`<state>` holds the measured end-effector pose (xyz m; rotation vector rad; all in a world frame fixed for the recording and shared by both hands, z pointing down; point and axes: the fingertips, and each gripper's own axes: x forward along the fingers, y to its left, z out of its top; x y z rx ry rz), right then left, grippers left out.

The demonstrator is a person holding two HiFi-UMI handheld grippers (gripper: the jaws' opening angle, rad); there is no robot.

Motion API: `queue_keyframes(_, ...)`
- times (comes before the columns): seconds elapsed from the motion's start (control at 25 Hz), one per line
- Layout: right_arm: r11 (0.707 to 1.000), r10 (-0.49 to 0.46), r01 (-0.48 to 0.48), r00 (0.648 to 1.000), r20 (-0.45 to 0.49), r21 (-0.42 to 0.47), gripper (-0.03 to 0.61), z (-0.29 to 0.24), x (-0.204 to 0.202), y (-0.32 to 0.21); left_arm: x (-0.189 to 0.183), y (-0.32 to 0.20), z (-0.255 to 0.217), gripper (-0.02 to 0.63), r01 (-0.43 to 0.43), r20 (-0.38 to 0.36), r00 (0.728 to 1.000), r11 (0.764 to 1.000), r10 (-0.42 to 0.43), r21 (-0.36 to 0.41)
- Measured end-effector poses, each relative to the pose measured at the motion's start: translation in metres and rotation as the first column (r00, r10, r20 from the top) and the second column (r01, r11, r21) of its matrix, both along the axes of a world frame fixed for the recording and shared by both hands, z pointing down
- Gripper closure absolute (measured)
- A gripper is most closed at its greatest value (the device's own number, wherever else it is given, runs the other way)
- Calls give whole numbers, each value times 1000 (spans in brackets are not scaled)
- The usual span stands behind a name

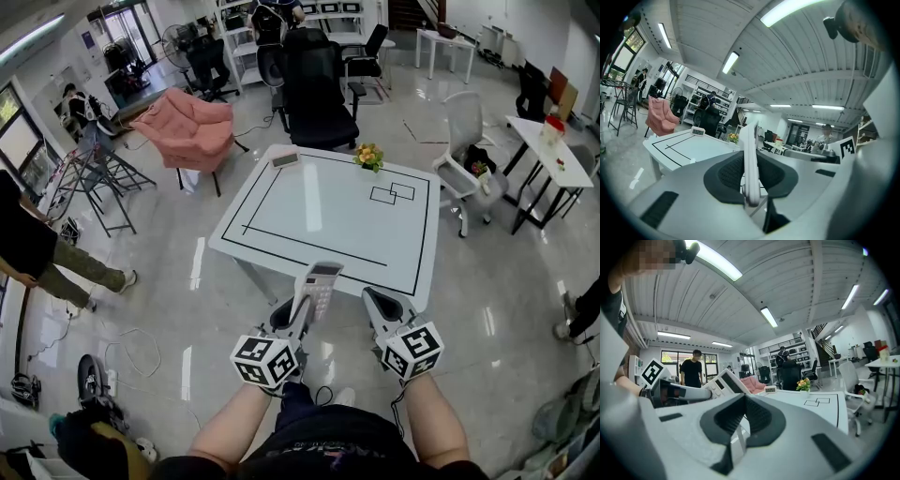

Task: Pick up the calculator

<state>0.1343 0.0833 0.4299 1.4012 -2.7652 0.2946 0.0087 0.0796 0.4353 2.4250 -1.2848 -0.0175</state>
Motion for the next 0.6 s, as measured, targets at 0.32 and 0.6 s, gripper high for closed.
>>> queue_keyframes(0.32,1000,-3,3,1000,5,-5,577,4,0,0,2,-1,4,546,0,2,1000,1000,0,-6)
queue_keyframes(0.6,1000,-3,3,1000,6,2,577,0,-2,0,1,0,2,546,-2,1,1000,1000,2,0)
